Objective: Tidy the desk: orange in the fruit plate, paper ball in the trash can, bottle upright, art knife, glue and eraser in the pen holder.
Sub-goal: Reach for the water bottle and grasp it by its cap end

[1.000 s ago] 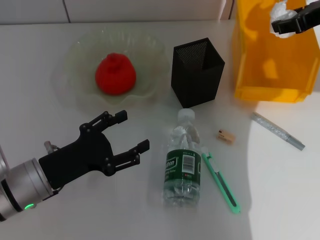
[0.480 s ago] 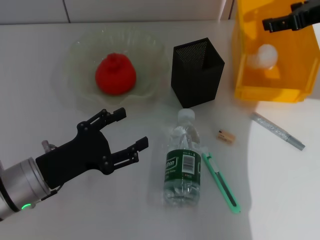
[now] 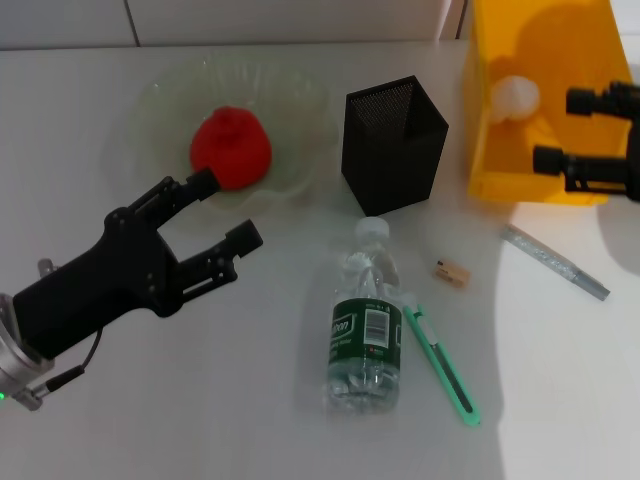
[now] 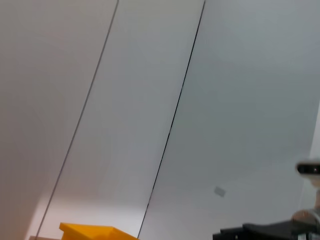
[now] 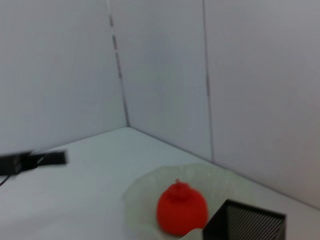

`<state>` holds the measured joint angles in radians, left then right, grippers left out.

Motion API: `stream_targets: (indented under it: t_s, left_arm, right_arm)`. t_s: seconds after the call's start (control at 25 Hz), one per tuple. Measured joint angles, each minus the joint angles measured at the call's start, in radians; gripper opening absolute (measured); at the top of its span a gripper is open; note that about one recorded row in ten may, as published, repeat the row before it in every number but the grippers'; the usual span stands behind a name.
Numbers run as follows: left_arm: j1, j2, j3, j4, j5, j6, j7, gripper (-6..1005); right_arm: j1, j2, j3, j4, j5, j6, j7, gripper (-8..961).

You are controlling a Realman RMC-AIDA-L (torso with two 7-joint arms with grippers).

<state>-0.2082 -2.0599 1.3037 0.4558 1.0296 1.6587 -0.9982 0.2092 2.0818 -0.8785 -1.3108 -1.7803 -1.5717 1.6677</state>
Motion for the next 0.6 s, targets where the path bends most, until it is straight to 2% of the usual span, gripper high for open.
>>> stream_targets:
  t_s: [0.08,0.16,0.24,0.28,0.32,0.36,0.4,0.44,0.52,0.56,0.6]
  left_arm:
    - [0.025,-0.001,0.002,0.098,0.02,-0.028,-0.136,864]
    - [0.06,-0.007,0.01,0.216,0.061,-0.082,-0.234,863]
    - [0.111,-0.013,0.062,0.396,0.117,-0.197,-0.364,863]
    - [0.111,-0.013,0.062,0.396,0.117,-0.197,-0.364,863]
    - [0.131,-0.013,0.1,0.47,0.132,-0.259,-0.414,863]
    - [0.172,-0.009,0.196,0.609,0.17,-0.4,-0.516,863]
    - [0.172,-0.009,0.196,0.609,0.17,-0.4,-0.516,863]
    - [0.198,-0.006,0.276,0.754,0.26,-0.523,-0.653,863]
    - [0.202,-0.007,0.304,0.825,0.34,-0.575,-0.75,863]
    - [0.201,-0.008,0.326,0.873,0.416,-0.615,-0.84,863]
    - [0.191,-0.009,0.364,0.938,0.549,-0.678,-1.0,863]
  right_arm:
    - [-0.041,-0.004,0.054,0.15,0.032,-0.071,-0.184,840]
    - [-0.045,-0.005,0.076,0.187,0.027,-0.093,-0.227,840]
    - [-0.05,-0.007,0.131,0.253,-0.012,-0.139,-0.312,840]
    - [-0.052,-0.007,0.156,0.277,-0.037,-0.16,-0.348,840]
    - [-0.052,-0.007,0.178,0.295,-0.061,-0.173,-0.38,840]
    - [-0.053,-0.007,0.195,0.307,-0.078,-0.179,-0.4,839]
    - [-0.053,-0.007,0.209,0.318,-0.095,-0.185,-0.418,839]
    - [-0.054,-0.007,0.218,0.323,-0.111,-0.186,-0.43,839]
    - [-0.055,-0.006,0.225,0.326,-0.137,-0.185,-0.441,839]
    - [-0.056,-0.006,0.225,0.327,-0.145,-0.183,-0.446,839]
    - [-0.057,-0.008,0.226,0.331,-0.153,-0.18,-0.452,839]
